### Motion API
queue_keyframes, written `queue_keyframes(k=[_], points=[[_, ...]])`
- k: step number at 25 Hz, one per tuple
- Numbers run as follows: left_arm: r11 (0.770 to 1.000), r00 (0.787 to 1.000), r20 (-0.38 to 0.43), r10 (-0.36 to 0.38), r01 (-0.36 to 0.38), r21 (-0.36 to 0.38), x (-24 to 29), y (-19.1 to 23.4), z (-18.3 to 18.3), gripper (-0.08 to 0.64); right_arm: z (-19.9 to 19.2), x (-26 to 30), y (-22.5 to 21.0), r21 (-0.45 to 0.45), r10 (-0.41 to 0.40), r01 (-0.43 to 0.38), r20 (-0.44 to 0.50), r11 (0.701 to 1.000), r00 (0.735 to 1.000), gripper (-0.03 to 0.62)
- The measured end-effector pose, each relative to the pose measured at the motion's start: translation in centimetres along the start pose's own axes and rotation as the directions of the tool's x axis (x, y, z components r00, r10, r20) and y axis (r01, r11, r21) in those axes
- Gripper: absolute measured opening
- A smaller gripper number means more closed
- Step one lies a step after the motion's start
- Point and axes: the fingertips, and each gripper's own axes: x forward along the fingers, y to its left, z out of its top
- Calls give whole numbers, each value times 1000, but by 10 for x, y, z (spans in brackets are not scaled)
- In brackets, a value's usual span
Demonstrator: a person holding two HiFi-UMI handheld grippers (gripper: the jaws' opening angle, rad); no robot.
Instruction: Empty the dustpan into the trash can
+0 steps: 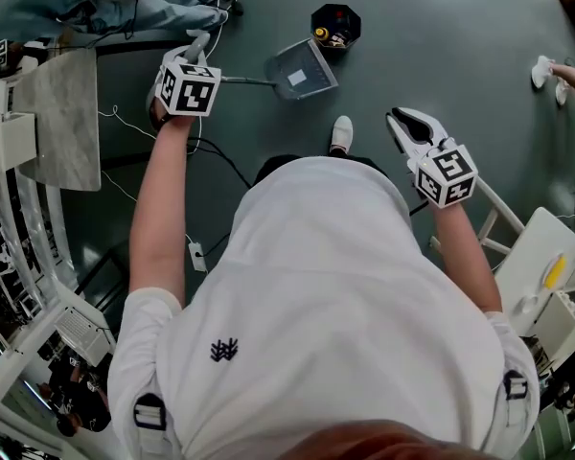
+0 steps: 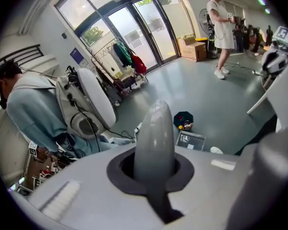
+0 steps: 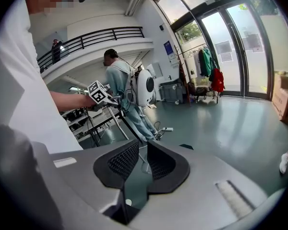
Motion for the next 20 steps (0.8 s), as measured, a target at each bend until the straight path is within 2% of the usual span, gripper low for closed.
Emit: queue_keyframes(k=[10,13,20], points=[[980,988,-1,-156,155,-122,-33,-33,-103,55,8,16,79,-45,-8,8,8,999,1000,49],[963,978,8,-207,205,-173,-42,-38,-132,57,2,15,105,-42,-26,27,19,999,999,44],[906,950,36,-311,308,-290,-63,-51,-209,60,-22,12,170,-30,-62,63,26,998,998,33]])
